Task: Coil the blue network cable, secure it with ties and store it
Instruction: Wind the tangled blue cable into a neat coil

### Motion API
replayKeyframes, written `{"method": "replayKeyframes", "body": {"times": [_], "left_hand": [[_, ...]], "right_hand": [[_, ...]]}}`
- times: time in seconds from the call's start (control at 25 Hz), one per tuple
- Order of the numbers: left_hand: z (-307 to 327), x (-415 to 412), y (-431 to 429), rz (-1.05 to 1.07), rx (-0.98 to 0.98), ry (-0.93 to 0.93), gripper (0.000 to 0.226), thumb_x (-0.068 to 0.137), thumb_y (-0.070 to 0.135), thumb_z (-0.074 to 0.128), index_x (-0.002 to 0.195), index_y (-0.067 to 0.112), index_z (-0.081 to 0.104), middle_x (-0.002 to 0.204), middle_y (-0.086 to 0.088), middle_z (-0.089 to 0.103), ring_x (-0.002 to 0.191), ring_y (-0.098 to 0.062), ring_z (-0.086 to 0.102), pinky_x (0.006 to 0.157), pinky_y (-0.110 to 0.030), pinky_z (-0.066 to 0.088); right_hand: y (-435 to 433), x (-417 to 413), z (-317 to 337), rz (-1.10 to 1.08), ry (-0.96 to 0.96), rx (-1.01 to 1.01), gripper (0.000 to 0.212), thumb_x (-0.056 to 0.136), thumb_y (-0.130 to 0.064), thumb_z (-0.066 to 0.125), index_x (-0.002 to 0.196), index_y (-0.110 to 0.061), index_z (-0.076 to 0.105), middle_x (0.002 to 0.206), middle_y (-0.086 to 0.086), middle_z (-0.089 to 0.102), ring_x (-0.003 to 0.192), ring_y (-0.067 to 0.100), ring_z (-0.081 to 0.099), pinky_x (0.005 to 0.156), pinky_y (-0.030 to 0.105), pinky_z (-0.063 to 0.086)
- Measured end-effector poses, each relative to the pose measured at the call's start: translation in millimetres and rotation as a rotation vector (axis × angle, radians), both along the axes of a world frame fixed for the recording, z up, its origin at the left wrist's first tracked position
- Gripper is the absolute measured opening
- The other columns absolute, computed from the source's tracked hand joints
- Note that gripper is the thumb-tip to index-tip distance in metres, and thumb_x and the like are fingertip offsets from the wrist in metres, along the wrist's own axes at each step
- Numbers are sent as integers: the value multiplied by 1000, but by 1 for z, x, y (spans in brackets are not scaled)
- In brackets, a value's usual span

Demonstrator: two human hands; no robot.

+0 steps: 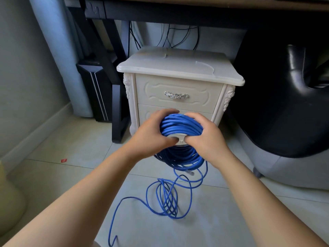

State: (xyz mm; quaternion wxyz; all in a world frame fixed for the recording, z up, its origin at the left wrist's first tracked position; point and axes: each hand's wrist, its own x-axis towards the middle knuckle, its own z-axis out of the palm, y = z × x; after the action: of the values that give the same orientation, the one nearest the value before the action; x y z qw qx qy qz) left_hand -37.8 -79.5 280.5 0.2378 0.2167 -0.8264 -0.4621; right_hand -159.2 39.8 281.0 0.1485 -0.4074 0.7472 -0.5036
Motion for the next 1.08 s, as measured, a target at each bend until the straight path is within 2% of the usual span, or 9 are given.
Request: {"method": "replayKeyframes", "body": {"times": [0.08,0.24,0.4,0.52,0.64,0.76,0.88,1.0,1.08], "left_hand": [[-1,0,4,41,-121,-55,49,76,13,75,117,33,57,97,15,67,83,5,63,71,-10,49],[1,-1,5,142,-95,-35,16,79,13,71,88,24,63,70,7,65,58,0,56,54,-12,42],[1,-5,4,227,115,64,15,76,7,67,90,13,65,69,-8,63,58,-11,56,65,-34,53],[-2,-9,-3,343,396,189,10,78,4,65,84,12,64,59,1,56,51,-11,55,78,-50,57],[-4,-11,-4,418,559,245,10,80,3,63,78,12,60,58,-3,49,53,-17,49,73,-48,56],[-4,-11,-3,482,769,320,8,83,2,60,81,9,58,62,-5,45,54,-18,45,61,-34,52],[-7,-13,-4,537,930,347,3,84,4,60,84,7,58,62,-5,47,54,-17,47,62,-33,54],[-12,-14,1,518,930,322,4,85,6,60,88,7,57,65,-6,49,58,-19,51,66,-34,57],[-12,-14,9,444,928,321,4,86,5,59,88,7,56,64,-5,50,57,-17,54,71,-36,57]], "right_hand": [[0,2,0,36,51,21,53,71,0,67,101,-42,58,95,-16,66,86,1,62,70,12,46],[2,4,2,59,-16,-22,48,74,-6,71,110,-36,59,89,-16,65,74,-1,61,67,12,44],[6,-4,7,123,-229,-95,53,74,-24,80,120,-37,58,105,-9,68,97,8,66,88,25,51],[6,-7,4,168,-620,-195,50,74,-39,73,121,-29,61,109,-2,70,102,20,70,88,39,55],[0,-4,-3,198,-829,-233,70,71,-57,67,132,-25,56,122,6,64,110,27,67,91,44,55],[-7,1,-11,249,-914,-282,107,45,-71,82,137,-24,52,131,6,60,118,31,62,101,48,48],[-8,6,-14,308,-918,-303,110,44,-57,90,141,-30,44,137,6,54,124,32,56,103,48,47],[-9,12,-16,205,-846,-307,90,62,-16,88,138,-30,43,116,6,61,111,27,64,89,40,54],[-11,11,-19,26,-732,-288,55,70,-8,80,118,-16,56,92,9,66,92,27,67,81,44,53]]}}
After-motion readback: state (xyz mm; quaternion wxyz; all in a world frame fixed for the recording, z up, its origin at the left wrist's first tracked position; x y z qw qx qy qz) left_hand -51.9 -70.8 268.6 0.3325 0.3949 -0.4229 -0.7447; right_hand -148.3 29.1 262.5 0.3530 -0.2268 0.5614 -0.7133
